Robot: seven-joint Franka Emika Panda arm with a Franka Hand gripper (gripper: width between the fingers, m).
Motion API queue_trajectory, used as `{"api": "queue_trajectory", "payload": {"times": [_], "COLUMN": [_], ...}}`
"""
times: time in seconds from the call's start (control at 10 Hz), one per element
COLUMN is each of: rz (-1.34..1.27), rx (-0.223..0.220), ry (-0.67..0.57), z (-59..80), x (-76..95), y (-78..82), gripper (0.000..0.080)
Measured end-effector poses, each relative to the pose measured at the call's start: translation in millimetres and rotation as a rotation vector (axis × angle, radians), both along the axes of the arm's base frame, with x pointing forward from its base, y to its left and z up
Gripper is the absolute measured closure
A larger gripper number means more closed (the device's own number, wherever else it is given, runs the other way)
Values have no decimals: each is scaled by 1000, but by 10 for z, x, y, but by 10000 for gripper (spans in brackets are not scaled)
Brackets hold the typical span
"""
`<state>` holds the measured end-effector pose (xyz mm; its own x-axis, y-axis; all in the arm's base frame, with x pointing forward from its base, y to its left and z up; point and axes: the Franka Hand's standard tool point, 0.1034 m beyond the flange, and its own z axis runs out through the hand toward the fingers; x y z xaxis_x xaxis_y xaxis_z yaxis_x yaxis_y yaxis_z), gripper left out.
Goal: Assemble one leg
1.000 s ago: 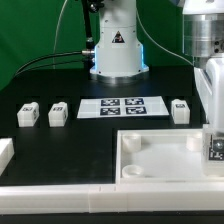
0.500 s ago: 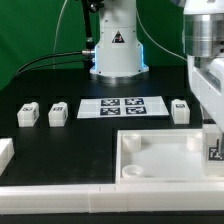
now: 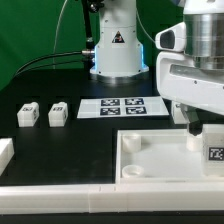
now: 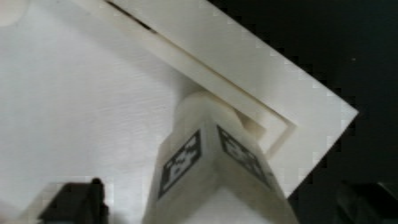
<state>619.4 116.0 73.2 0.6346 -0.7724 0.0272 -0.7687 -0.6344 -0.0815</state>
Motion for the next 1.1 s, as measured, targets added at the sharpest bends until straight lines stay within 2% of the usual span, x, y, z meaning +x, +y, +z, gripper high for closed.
{"api": "queue_trajectory", "payload": {"times": [0.2,0.8,1.0,1.1], "rz": [205,812,763,763], "rx": [-16,-102,-98,-98], "ry": [-7,-19,-19,-19], "z": [2,-2,-2,-2], "x": [2,4,4,4], "y": [3,-5,0,-1], "gripper": [151,151,151,279]}}
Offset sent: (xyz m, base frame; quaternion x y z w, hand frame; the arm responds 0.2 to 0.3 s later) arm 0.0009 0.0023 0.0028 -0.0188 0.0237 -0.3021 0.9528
